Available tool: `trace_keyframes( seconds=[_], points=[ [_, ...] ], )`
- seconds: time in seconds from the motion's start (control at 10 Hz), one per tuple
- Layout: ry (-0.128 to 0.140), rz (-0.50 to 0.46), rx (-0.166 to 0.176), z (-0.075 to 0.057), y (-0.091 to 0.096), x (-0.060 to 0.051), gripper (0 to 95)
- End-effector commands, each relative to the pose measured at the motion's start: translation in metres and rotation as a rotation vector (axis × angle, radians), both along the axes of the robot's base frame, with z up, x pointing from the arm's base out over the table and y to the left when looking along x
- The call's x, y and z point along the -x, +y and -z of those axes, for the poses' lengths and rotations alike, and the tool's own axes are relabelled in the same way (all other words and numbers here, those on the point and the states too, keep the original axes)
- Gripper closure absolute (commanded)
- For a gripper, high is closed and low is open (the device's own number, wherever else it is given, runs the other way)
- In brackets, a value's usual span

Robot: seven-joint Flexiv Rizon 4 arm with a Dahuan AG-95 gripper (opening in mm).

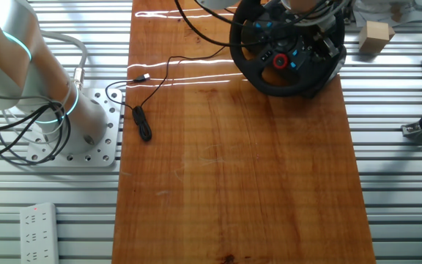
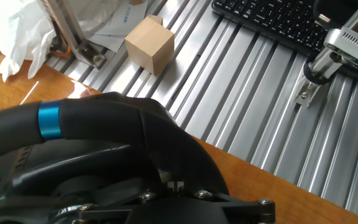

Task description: Rotate the steering wheel 90 degrees clockwise

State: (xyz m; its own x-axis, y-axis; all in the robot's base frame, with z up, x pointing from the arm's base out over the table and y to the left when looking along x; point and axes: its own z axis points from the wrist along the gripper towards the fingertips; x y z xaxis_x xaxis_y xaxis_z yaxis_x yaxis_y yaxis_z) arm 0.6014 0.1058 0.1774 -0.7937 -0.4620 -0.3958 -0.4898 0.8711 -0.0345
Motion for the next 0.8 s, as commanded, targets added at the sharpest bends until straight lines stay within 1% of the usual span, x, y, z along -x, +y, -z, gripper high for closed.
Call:
trace_keyframes(
  seconds=[0.1, 0.8],
  points=[
    [0.001, 0.0, 0.001, 0.0014, -0.0014, 0.0014, 95.0],
    [0.003, -0.003, 0.006, 0.0065, -0.0055, 0.0048, 95.0]
  ],
)
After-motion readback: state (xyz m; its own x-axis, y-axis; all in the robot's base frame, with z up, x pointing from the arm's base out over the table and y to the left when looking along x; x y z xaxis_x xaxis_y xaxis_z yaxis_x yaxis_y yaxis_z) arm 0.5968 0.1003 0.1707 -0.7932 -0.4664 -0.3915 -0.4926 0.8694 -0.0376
